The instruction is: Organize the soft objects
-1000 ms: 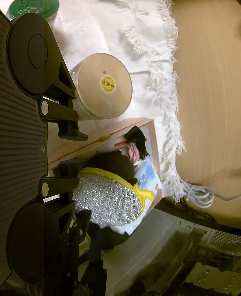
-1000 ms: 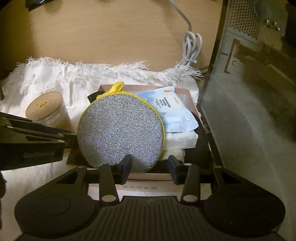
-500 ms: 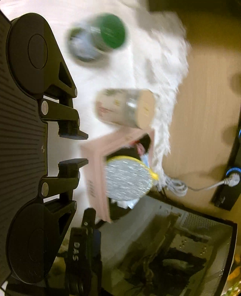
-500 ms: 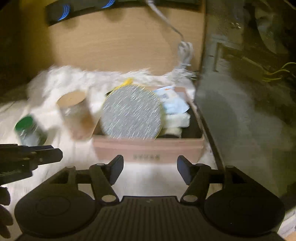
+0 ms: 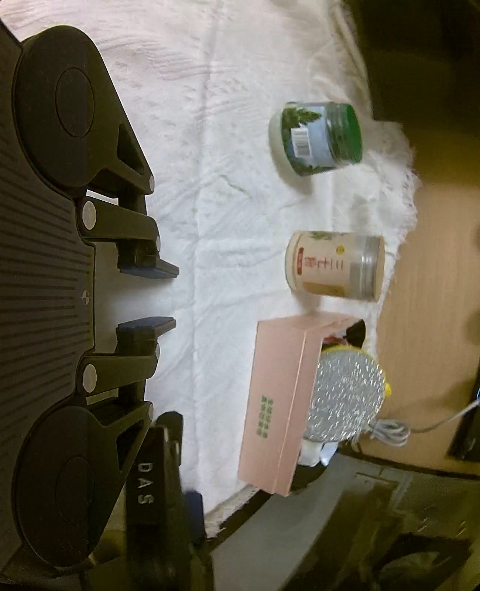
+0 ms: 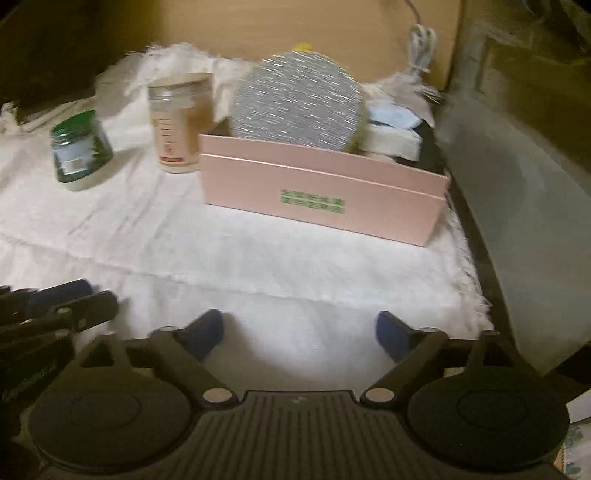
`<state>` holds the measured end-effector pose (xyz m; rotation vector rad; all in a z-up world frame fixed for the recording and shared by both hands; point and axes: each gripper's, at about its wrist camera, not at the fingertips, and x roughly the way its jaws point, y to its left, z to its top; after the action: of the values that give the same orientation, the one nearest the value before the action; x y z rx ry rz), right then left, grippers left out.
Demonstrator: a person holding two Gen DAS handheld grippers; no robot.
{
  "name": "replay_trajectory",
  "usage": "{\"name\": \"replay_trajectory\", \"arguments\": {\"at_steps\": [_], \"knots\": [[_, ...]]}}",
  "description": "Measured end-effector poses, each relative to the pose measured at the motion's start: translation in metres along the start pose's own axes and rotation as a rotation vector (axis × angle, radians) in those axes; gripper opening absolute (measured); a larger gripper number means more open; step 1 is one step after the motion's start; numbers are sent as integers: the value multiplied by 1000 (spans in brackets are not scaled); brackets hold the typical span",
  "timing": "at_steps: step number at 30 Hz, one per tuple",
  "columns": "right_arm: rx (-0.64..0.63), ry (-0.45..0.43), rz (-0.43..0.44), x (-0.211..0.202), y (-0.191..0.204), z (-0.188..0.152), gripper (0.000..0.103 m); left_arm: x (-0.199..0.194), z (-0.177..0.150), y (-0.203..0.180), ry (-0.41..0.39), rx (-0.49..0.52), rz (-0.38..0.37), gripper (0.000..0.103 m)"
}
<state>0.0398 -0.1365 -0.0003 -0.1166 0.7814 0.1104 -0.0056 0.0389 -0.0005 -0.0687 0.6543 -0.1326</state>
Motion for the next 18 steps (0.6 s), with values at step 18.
{"name": "replay_trajectory", "arguments": {"at_steps": [18], "knots": [[-2,-115,98,15,-29,-9,103,11,0,-26,-14,57,69,32]]}}
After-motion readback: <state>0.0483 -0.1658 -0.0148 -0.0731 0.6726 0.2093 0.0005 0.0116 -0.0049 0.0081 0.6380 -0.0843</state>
